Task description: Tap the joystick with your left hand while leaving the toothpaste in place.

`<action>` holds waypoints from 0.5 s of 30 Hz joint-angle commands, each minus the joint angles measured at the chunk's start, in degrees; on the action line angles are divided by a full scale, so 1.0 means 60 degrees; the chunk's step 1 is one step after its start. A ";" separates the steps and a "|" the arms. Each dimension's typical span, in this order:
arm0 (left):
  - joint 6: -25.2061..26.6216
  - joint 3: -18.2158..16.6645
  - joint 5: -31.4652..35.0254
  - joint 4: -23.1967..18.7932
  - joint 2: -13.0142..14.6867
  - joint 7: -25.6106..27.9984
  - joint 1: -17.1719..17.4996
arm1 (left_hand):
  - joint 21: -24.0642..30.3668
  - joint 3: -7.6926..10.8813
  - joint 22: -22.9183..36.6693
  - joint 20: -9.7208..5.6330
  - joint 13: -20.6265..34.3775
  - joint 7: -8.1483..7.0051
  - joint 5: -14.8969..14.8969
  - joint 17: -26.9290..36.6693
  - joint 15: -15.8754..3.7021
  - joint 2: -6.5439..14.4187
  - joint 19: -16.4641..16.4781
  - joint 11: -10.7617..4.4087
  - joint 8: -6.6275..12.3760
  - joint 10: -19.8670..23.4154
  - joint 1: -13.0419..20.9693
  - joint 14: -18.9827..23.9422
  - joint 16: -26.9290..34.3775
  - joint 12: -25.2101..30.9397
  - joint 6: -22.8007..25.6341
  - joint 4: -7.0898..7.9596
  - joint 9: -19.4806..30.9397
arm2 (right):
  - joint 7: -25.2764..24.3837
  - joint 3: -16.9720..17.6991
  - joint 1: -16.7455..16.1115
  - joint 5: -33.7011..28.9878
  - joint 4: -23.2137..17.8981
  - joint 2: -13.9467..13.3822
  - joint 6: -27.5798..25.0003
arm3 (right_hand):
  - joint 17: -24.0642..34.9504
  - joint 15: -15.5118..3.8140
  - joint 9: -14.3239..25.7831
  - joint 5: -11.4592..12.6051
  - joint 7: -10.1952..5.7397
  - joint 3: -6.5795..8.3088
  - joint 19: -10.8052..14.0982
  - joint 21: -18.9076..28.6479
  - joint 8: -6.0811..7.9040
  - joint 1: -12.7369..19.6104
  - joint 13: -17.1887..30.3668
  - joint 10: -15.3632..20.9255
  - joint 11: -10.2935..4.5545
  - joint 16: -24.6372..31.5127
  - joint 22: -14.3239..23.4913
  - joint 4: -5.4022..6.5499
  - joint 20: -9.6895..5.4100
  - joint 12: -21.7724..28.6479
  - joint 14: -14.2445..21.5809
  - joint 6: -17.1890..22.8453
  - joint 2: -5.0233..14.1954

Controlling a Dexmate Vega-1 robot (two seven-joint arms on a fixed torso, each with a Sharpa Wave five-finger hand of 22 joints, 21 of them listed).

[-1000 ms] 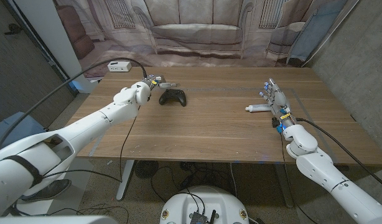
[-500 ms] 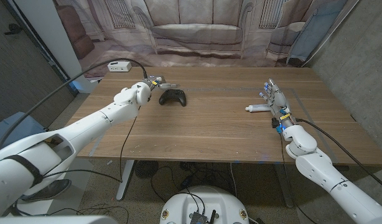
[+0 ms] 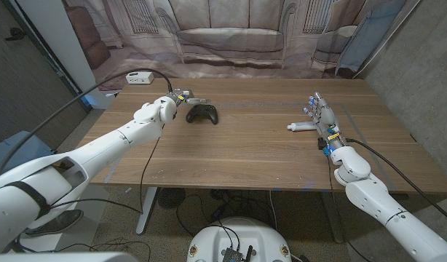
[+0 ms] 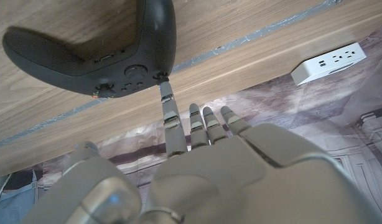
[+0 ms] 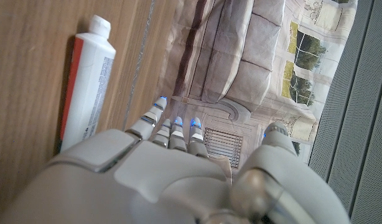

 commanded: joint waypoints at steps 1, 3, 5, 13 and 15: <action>0.0052 0.0109 0.0102 0.0049 -0.0075 -0.0068 -0.0054 | 0.0056 -0.0024 0.0054 0.0075 0.0025 -0.0072 0.0062 0.0019 -0.0034 0.0102 0.0020 -0.0054 -0.0014 -0.0001 0.0058 0.0017 0.0022 -0.0006 0.0049 0.0007 0.0026 | -0.0027 0.0050 -0.0074 0.0010 -0.0022 -0.0003 0.0052 | 0.0027 0.0097 0.0023 0.0050 -0.0044 -0.0006 0.0011 -0.0035 -0.0009 -0.0044 0.0029 0.0056 0.0044 -0.0025 0.0022 -0.0064 0.0074 0.0000 0.0016 0.0042 0.0026; 0.0071 0.0128 0.0127 0.0058 -0.0089 -0.0070 -0.0061 | 0.0057 -0.0026 0.0054 0.0075 0.0025 -0.0106 0.0063 0.0019 -0.0034 0.0108 0.0018 -0.0026 -0.0001 -0.0013 0.0063 0.0013 0.0021 -0.0010 0.0092 0.0004 0.0026 | -0.0039 0.0065 -0.0087 0.0034 -0.0027 0.0014 0.0064 | 0.0027 0.0099 0.0023 0.0050 -0.0045 -0.0007 0.0011 -0.0034 -0.0009 -0.0045 0.0029 0.0056 0.0069 -0.0025 0.0022 -0.0065 0.0067 -0.0001 0.0019 0.0043 0.0026; 0.0089 0.0145 0.0154 0.0055 -0.0094 -0.0074 -0.0064 | 0.0056 -0.0028 0.0054 0.0075 0.0025 -0.0097 0.0064 0.0019 -0.0039 0.0113 0.0012 -0.0047 -0.0001 -0.0023 0.0068 0.0013 0.0021 -0.0013 0.0103 0.0001 0.0026 | -0.0044 0.0074 -0.0102 0.0041 -0.0033 0.0019 0.0077 | 0.0027 0.0100 0.0023 0.0050 -0.0038 -0.0009 0.0006 -0.0036 -0.0010 -0.0046 0.0029 0.0052 0.0063 -0.0027 0.0022 -0.0067 0.0066 -0.0003 0.0016 0.0044 0.0025; 0.0182 0.0117 0.0194 -0.0106 -0.0038 -0.0038 0.0026 | 0.0056 -0.0028 0.0054 0.0035 0.0025 -0.0109 0.0065 0.0019 -0.0057 0.0133 0.0004 -0.0025 0.0001 -0.0028 0.0087 0.0011 0.0021 -0.0013 0.0138 -0.0008 0.0026 | -0.0002 0.0081 -0.0111 0.0039 -0.0038 0.0014 0.0124 | 0.0026 0.0097 0.0024 0.0051 -0.0046 -0.0012 0.0005 -0.0035 -0.0014 -0.0049 0.0029 0.0061 0.0043 -0.0030 0.0022 -0.0071 0.0071 -0.0002 0.0015 0.0039 0.0025; 0.0237 0.0119 0.0222 -0.0154 -0.0024 -0.0049 0.0049 | 0.0056 -0.0027 0.0054 0.0033 0.0025 -0.0111 0.0066 0.0018 -0.0061 0.0141 0.0001 -0.0036 0.0013 -0.0025 0.0094 0.0002 0.0018 -0.0011 0.0178 -0.0011 0.0026 | 0.0014 0.0077 -0.0107 0.0031 -0.0031 0.0010 0.0133 | 0.0026 0.0092 0.0024 0.0051 -0.0046 -0.0014 0.0004 -0.0035 -0.0014 -0.0051 0.0029 0.0060 0.0046 -0.0029 0.0022 -0.0072 0.0073 -0.0003 0.0017 0.0039 0.0025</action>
